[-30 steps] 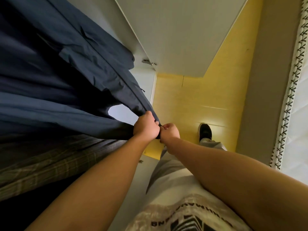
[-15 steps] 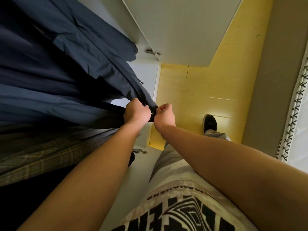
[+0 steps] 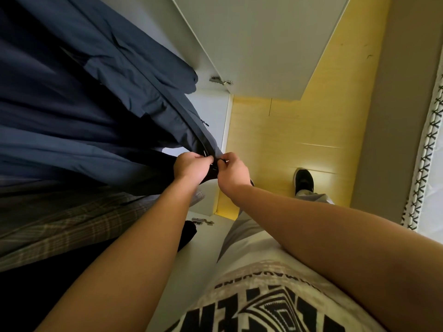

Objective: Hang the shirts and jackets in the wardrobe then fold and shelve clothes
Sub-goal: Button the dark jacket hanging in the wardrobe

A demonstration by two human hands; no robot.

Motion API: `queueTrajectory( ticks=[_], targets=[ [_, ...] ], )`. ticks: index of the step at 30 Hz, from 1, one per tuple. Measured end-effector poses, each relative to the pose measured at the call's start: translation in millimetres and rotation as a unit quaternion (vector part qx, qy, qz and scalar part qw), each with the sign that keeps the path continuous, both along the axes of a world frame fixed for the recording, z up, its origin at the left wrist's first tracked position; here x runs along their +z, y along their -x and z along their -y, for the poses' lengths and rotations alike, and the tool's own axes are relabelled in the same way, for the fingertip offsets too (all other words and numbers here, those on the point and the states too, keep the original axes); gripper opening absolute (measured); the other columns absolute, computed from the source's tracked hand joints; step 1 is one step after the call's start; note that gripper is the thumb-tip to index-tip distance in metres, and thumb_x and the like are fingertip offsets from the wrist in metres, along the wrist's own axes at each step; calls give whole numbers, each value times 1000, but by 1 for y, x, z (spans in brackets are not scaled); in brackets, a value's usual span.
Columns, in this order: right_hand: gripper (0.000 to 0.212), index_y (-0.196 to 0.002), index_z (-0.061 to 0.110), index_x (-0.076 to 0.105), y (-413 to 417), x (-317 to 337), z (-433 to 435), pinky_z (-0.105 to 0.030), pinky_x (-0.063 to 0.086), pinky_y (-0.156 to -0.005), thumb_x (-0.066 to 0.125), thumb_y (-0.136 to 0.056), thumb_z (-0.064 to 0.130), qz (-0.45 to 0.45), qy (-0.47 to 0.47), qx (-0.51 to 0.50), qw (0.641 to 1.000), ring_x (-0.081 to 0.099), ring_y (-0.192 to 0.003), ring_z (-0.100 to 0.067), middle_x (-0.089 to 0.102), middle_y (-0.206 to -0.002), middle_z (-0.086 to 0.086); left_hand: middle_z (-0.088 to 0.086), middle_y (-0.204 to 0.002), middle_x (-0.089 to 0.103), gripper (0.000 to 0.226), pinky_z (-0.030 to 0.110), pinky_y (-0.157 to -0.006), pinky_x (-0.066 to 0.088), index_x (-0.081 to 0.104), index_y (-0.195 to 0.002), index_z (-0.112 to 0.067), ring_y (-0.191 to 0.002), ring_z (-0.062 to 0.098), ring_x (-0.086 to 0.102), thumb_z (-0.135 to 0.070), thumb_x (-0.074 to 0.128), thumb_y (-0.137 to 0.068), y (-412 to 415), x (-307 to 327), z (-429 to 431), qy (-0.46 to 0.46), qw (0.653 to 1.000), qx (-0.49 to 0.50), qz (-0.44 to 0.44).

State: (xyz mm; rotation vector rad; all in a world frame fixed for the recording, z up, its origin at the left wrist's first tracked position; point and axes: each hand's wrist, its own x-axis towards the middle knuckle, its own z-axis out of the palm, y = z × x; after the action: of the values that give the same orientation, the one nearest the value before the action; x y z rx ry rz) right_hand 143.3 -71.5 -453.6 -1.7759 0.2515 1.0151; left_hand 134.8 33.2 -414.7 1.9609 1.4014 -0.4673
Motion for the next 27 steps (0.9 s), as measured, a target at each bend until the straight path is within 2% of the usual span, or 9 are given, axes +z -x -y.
queueTrajectory(
  ticks=[2,5,9,12,14,17,21,24,27],
  targets=[
    [14,-111,21,53,-1,0,2,-24,35,-49,42,-103,24,-13,-3,-10,1000,54,-64,-14,61,-85,-1,0,-75,73,20,33,-78,58,67,-63,-19,-78,22,70,-27,75,-79,-1,0,-2,16,1000,8,-5],
    [10,-109,22,53,-3,0,2,-23,40,-50,47,-102,25,-35,-6,-20,999,56,-66,-14,62,-85,0,2,-60,64,28,30,-64,48,60,-54,-14,-65,25,58,-21,70,-80,-3,-1,-1,15,1000,-18,-1],
    [4,-101,19,57,-7,0,0,-35,59,-69,54,-99,18,-96,-31,-67,993,68,-77,-22,68,-92,-7,4,-64,60,25,25,-59,40,61,-66,-7,-60,22,52,-14,62,-89,0,-3,2,33,999,-24,4],
    [11,-93,21,55,-10,0,1,-22,55,-57,55,-98,11,-145,-58,-122,980,64,-58,-10,66,-82,-2,5,-83,68,16,29,-68,52,68,-87,-8,-72,22,65,-14,59,-98,2,-5,5,44,999,-4,28],
    [16,-90,22,53,-11,1,0,-23,57,-60,55,-99,8,-171,-67,-141,973,63,-59,-11,65,-81,-1,5,-89,69,15,32,-71,55,69,-95,-7,-76,23,69,-14,57,-99,5,-7,7,50,998,8,42],
    [13,-93,19,54,-11,1,2,-21,55,-54,55,-98,8,-173,-59,-138,973,64,-58,-10,66,-82,-2,5,-90,72,13,34,-70,59,70,-94,-10,-69,19,70,-17,60,-98,8,-9,5,57,997,-3,49],
    [6,-94,18,57,-12,-1,5,-20,51,-51,60,-97,13,-166,-50,-120,978,66,-62,-10,69,-85,-3,7,-86,72,15,39,-79,59,71,-86,-9,-79,26,69,-21,65,-94,9,-8,-3,40,998,-9,44],
    [9,-90,18,59,-16,0,3,-26,57,-62,61,-95,11,-186,-54,-144,970,67,-64,-13,69,-78,-4,8,-86,71,17,34,-71,58,67,-84,-9,-81,27,68,-19,61,-97,7,-8,-2,56,997,21,51],
    [16,-83,18,60,-22,2,5,-21,52,-53,61,-93,5,-207,-72,-169,961,64,-57,-9,67,-73,0,8,-90,68,13,21,-54,49,63,-90,-12,-76,20,65,-16,56,-100,7,-10,2,96,991,67,67]
  ],
)
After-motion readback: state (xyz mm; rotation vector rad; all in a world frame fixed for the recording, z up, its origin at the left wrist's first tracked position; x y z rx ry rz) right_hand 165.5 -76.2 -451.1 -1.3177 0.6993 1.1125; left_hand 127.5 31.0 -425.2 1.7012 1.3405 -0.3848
